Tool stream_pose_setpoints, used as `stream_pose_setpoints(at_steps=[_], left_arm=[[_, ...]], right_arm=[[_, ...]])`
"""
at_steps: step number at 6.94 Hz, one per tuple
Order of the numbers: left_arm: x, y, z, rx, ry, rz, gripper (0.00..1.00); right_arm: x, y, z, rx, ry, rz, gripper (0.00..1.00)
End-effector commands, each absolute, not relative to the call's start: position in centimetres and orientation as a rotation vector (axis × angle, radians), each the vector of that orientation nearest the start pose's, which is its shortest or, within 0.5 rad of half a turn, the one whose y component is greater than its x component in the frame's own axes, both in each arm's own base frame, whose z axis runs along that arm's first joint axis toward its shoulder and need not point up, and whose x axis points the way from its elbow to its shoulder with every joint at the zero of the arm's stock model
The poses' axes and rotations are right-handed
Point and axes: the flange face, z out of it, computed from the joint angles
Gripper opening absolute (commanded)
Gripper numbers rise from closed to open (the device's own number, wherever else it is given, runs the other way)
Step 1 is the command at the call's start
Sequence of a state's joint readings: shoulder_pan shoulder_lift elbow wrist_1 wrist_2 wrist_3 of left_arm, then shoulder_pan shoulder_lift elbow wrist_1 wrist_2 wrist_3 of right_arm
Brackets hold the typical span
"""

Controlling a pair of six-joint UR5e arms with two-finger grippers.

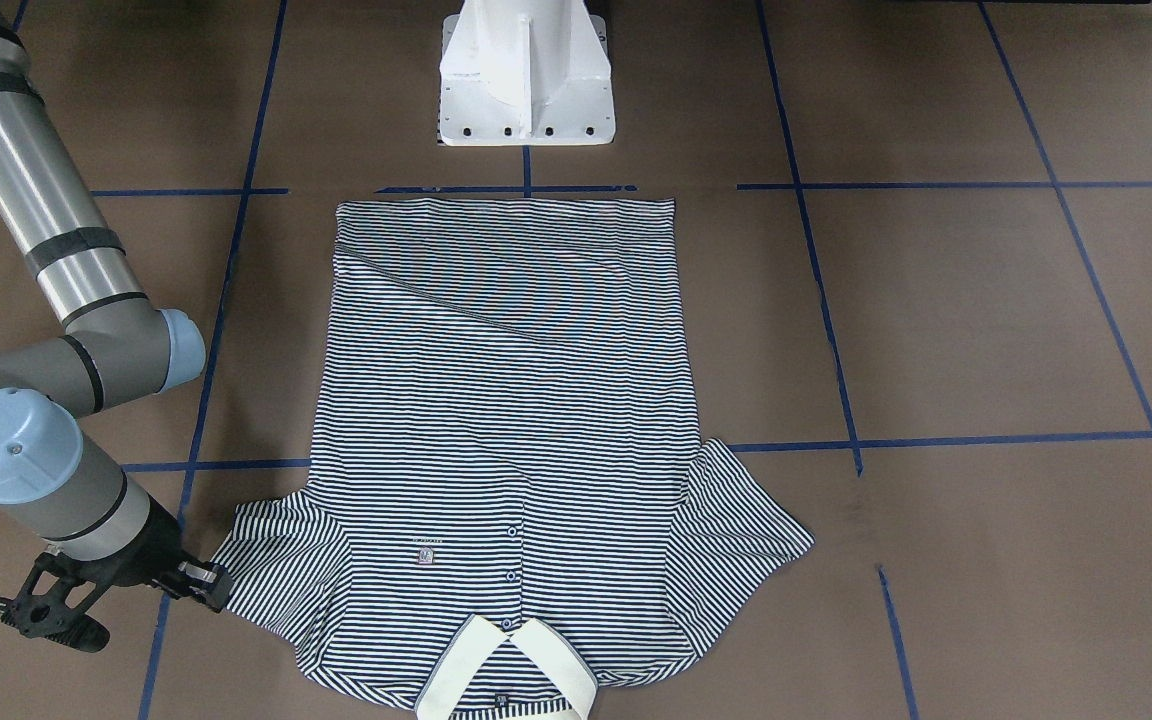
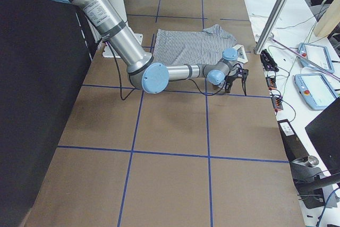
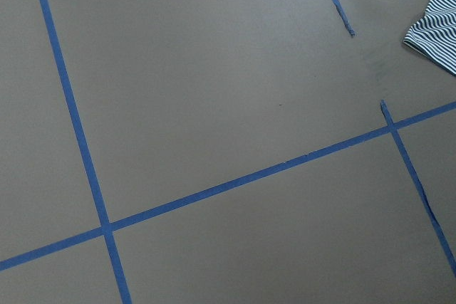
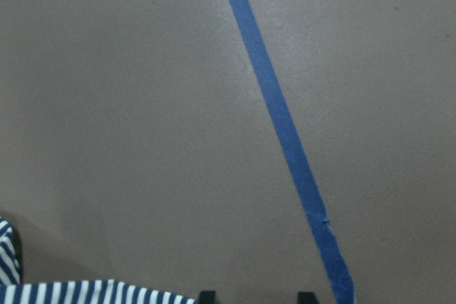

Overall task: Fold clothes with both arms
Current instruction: 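Move the right gripper to the shirt shoulder near the cream collar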

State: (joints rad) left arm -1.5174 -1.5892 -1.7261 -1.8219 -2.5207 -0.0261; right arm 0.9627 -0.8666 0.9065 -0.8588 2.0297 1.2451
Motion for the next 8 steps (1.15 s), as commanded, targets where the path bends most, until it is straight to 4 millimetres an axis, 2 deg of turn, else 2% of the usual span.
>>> stream_pose_setpoints(at_steps=[1,3,5,6,7,8], left_arm=[[-2.6,-51.1,52.5,0.366,0.953,0.230,1.00],[-2.5,-50.7,50.6,0.371,0.961,0.194,1.00],[-2.3,-50.8,50.5,0.370,0.962,0.196,1.00],[-2.2,-50.7,50.5,0.370,0.962,0.200,1.00],[-2.1,-50.8,50.3,0.372,0.963,0.202,1.00],[-2.1,-50.8,50.4,0.371,0.963,0.202,1.00]], right_arm=[[-38.1,-70.4,46.8,0.100,-0.866,0.418,0.00],[-38.3,-68.9,42.3,0.156,-0.936,0.376,0.00],[-44.2,-66.4,36.2,0.126,-0.993,0.425,0.00],[-49.3,-65.7,31.5,0.167,-0.974,0.500,0.00],[-52.1,-66.4,29.8,0.177,-0.942,0.514,0.00],[-52.9,-67.3,29.2,0.196,-0.924,0.528,0.00]])
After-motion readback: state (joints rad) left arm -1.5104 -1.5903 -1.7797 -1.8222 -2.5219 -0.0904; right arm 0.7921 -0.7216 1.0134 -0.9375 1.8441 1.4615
